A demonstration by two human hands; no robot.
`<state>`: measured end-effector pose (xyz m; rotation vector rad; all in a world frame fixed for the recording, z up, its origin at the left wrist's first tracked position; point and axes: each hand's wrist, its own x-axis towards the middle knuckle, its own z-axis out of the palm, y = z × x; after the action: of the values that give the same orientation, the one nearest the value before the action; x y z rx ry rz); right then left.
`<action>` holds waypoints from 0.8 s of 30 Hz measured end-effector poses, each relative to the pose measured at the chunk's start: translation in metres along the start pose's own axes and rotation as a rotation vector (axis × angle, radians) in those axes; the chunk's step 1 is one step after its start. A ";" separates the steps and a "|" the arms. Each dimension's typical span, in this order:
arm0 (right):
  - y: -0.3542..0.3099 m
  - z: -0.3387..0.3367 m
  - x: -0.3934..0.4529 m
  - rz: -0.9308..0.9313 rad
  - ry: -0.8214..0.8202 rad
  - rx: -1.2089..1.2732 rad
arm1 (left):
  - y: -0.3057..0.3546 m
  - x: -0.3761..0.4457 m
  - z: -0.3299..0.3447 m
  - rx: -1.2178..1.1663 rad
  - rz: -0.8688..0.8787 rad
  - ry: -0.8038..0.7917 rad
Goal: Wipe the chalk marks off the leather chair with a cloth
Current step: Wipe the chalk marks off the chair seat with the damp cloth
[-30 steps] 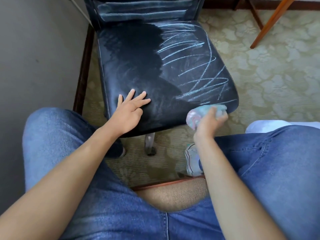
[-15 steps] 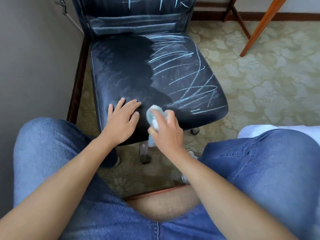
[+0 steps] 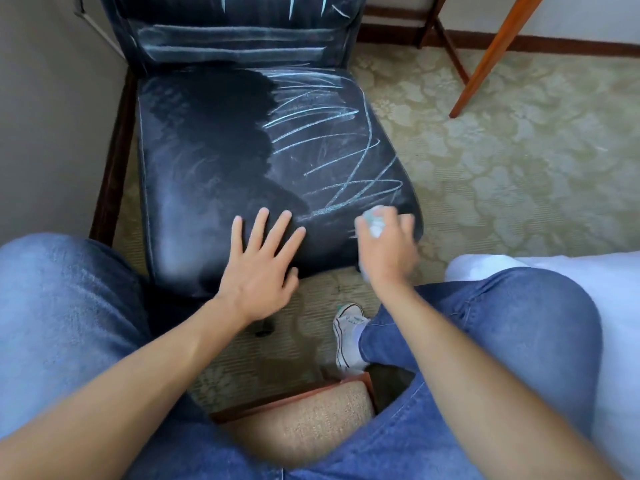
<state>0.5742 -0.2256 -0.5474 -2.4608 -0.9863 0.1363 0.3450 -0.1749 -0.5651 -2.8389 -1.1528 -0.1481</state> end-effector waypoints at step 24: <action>0.036 -0.003 0.022 0.119 0.155 -0.051 | -0.004 0.001 0.011 0.061 -0.193 0.019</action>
<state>0.6133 -0.2345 -0.5594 -2.5332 -0.7867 -0.0402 0.3439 -0.1704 -0.5762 -2.6642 -1.4013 -0.1470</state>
